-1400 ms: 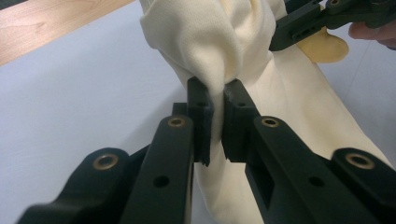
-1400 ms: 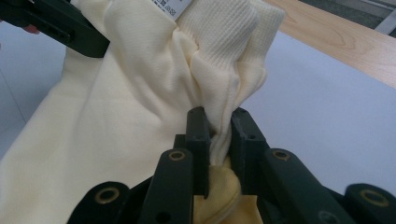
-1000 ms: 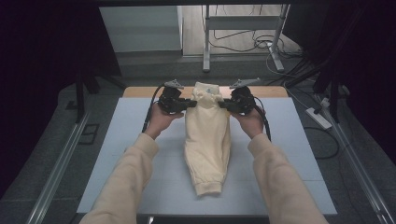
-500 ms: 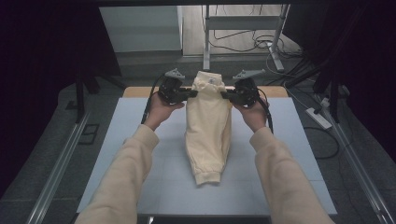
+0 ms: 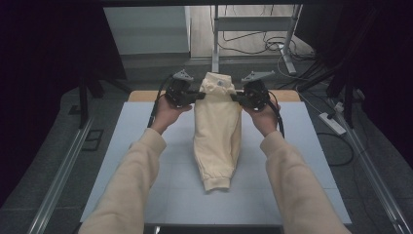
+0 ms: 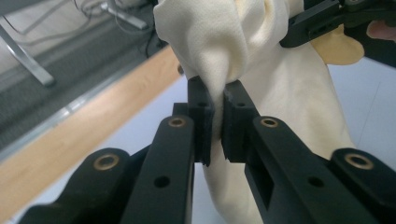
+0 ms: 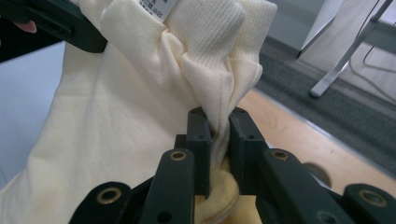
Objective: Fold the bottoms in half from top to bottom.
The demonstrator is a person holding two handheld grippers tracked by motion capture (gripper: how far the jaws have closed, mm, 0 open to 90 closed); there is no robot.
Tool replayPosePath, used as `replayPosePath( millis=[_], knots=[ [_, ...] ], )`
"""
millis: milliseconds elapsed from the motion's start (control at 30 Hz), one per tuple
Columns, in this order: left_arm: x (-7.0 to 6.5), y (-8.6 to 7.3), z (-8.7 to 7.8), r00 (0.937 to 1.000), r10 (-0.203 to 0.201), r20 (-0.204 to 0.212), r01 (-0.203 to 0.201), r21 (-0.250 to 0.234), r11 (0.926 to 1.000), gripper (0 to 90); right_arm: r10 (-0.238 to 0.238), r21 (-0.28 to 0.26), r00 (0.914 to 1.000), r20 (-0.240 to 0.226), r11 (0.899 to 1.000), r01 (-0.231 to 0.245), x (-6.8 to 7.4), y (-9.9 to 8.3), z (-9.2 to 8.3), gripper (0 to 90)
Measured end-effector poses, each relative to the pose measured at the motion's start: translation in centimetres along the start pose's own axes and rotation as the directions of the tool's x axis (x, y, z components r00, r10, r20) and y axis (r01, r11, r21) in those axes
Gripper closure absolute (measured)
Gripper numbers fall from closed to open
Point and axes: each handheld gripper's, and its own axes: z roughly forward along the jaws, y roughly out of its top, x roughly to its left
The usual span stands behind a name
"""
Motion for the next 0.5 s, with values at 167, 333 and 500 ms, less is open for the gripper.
replayPosePath(
  millis=[167,333,500],
  knots=[
    [0.0,0.2,-0.1,1.0,-0.003,0.0,0.003,-0.002,1.0,82.6,-0.006,-0.027,0.9999,0.013,1.0,0.006,-0.1,0.8,-0.5,79.4],
    [-0.3,-0.9,0.6,1.0,-0.005,0.007,0.005,0.014,0.9999,82.6,0.014,-0.008,0.9999,-0.001,1.0,-0.014,0.0,-0.6,0.1,79.3],
    [-0.5,-1.6,1.1,0.9999,-0.007,0.014,0.006,0.022,0.9997,82.5,0.02,0.009,0.9998,-0.005,1.0,-0.02,0.1,-1.5,0.6,79.2]
  ],
)
